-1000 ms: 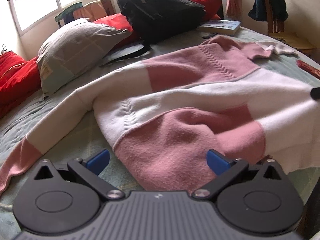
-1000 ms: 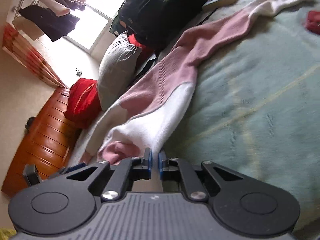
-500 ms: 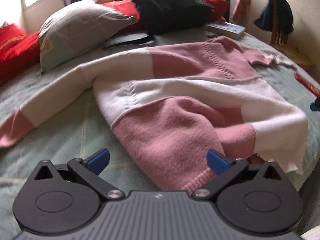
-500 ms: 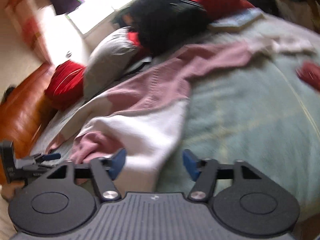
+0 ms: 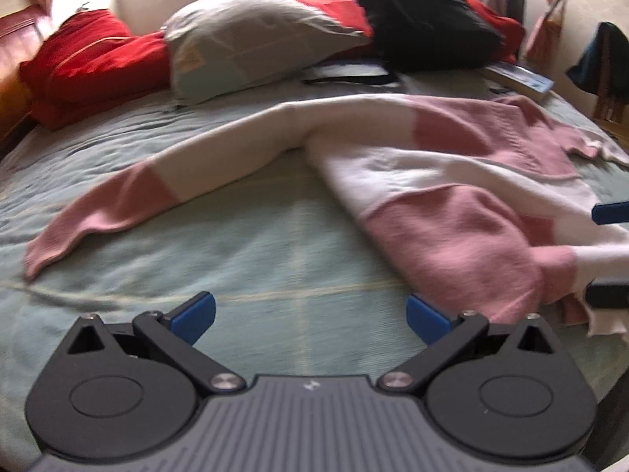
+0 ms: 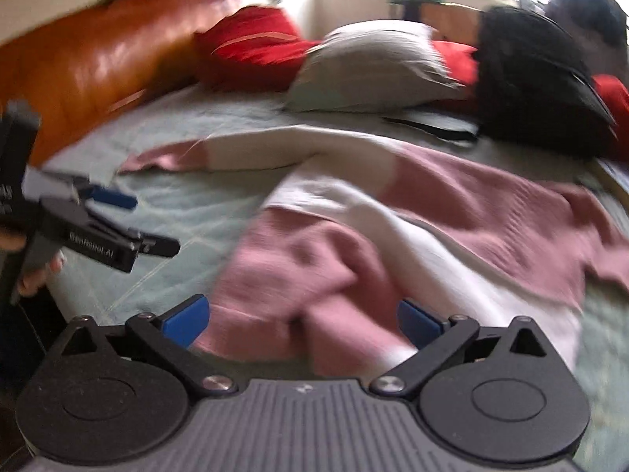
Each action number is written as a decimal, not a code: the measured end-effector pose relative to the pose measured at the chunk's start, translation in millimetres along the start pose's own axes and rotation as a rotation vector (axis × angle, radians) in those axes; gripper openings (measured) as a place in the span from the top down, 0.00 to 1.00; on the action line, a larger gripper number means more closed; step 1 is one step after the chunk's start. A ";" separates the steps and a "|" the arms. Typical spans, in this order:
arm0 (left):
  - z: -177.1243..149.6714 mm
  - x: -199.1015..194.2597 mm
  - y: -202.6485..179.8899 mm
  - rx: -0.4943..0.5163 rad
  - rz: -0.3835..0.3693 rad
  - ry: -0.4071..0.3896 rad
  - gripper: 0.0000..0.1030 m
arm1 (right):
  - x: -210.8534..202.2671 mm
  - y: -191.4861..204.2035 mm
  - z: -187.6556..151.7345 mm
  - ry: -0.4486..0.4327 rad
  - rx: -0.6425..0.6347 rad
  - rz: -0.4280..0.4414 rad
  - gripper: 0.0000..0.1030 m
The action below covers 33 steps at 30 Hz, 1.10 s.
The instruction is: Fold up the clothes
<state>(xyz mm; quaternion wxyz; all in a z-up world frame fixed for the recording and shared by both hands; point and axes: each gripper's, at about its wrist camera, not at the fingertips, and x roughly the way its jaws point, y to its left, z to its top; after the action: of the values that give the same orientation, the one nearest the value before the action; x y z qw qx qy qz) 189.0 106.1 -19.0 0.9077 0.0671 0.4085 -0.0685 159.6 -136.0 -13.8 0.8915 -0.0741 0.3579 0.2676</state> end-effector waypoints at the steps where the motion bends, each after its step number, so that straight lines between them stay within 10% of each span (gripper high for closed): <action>1: -1.4 -1.3 4.9 -0.006 0.008 -0.002 0.01 | 9.9 11.2 5.2 0.018 -0.035 -0.011 0.00; 13: -20.1 -7.6 42.9 -0.073 0.011 -0.016 0.01 | 97.7 84.5 11.9 0.186 -0.290 -0.195 0.00; 33: 1.4 0.9 -13.9 -0.034 -0.169 -0.037 0.01 | 79.0 -84.2 40.0 0.114 0.096 -0.346 0.00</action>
<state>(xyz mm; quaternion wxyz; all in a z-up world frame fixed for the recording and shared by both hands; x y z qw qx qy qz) 188.2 92.1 -19.7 0.9071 0.0158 0.3971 -0.1389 275.7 -160.8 -43.0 0.9051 -0.1071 0.4019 0.0883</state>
